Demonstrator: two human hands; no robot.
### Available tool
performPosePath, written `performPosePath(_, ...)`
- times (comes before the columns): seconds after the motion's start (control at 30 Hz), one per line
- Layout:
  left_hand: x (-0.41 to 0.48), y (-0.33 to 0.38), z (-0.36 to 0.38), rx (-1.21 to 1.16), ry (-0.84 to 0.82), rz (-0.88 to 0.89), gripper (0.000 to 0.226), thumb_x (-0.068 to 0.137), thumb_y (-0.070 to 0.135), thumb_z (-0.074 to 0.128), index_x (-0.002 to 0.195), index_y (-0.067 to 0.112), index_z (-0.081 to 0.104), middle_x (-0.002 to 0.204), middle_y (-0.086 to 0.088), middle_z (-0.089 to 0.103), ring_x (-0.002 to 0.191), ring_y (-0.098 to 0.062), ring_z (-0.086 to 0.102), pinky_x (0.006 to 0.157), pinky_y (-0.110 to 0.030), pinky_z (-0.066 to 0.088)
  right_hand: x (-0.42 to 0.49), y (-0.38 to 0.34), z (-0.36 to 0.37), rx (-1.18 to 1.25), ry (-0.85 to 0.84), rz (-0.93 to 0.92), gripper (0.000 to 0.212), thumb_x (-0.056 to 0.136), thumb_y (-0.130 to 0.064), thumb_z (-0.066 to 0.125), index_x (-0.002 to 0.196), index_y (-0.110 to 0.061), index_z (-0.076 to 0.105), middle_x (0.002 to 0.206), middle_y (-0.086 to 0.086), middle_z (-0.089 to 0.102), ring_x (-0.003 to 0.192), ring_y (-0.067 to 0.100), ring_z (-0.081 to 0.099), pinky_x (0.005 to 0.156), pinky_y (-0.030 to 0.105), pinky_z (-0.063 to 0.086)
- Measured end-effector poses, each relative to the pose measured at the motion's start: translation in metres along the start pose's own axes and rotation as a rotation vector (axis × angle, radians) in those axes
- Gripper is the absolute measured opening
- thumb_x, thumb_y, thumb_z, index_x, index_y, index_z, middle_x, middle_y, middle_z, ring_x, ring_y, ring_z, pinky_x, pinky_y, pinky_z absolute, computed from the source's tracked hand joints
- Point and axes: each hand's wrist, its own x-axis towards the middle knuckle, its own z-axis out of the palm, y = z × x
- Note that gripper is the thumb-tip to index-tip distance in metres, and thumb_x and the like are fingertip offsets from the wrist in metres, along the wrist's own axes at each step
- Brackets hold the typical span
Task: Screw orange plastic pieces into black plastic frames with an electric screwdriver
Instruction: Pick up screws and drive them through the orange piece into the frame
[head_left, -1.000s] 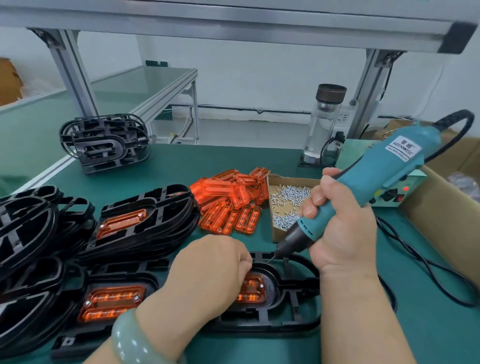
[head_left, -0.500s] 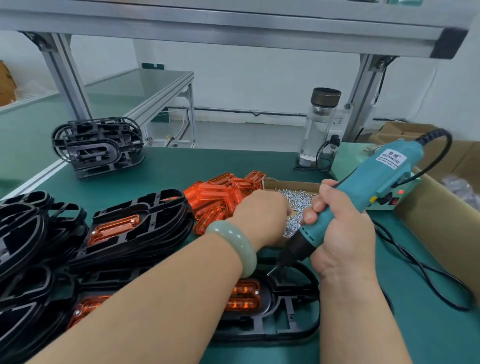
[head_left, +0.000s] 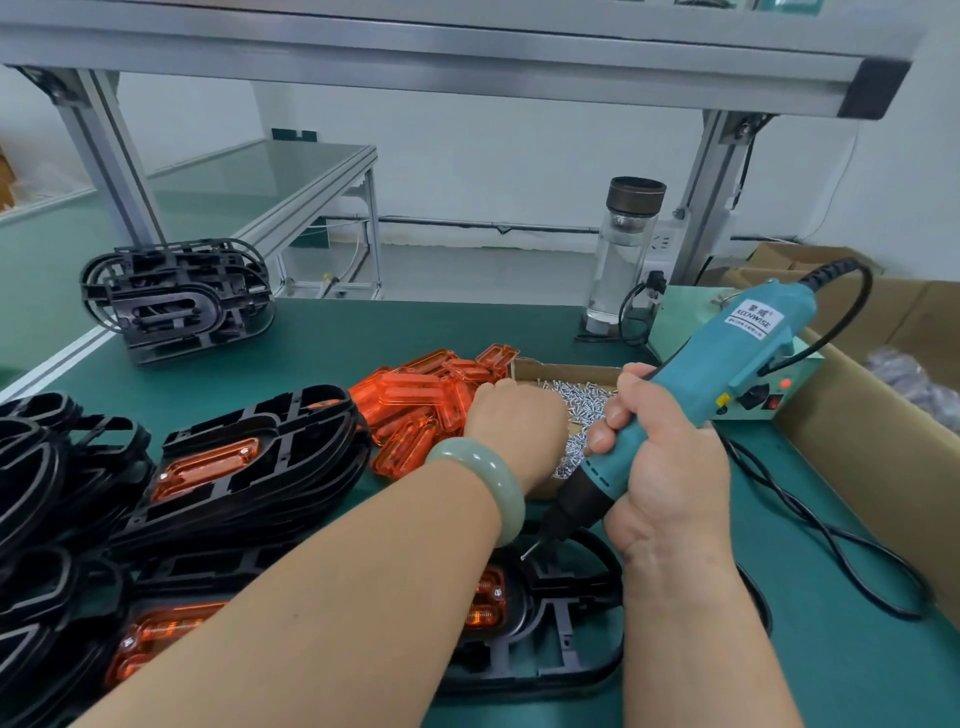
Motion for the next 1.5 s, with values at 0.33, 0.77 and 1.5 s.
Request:
performPosePath(0.33, -0.002, -0.004, -0.003, -0.334, 0.074, 0.010, 0.026, 0.088, 0.012, 0.055, 0.103, 0.028, 0.068, 0.098, -0.003, 0.067, 0.092, -0.024, 0.061, 0.069, -0.033, 0.047, -0.001, 0.000, 0.000, -0.003, -0.003, -0.005, 0.015, 0.092, 0.001, 0.053, 0.083, -0.012, 0.055, 0.049, -0.002, 0.046, 0.037, 0.010, 0.042, 0.039, 0.018, 0.036)
performPosePath(0.77, -0.063, -0.019, -0.022, -1.673, 0.108, -0.413, 0.014, 0.087, 0.007, 0.064, 0.079, 0.017, 0.070, 0.056, 0.005, 0.065, 0.050, -0.002, 0.057, 0.047, -0.012, 0.043, 0.000, 0.001, -0.001, 0.022, 0.022, -0.019, 0.016, 0.091, -0.002, 0.054, 0.082, -0.014, 0.056, 0.051, -0.003, 0.047, 0.039, 0.011, 0.043, 0.042, 0.019, 0.038)
performPosePath(1.5, -0.140, -0.033, -0.014, -2.199, 0.127, -0.632, 0.020, 0.069, 0.018, 0.065, 0.081, 0.007, 0.075, 0.075, -0.009, 0.071, 0.060, -0.011, 0.066, 0.047, -0.016, 0.051, -0.010, 0.000, 0.005, 0.522, 0.062, 0.087, 0.019, 0.095, -0.019, 0.050, 0.076, -0.022, 0.051, 0.055, -0.011, 0.045, 0.042, 0.005, 0.043, 0.054, 0.018, 0.041)
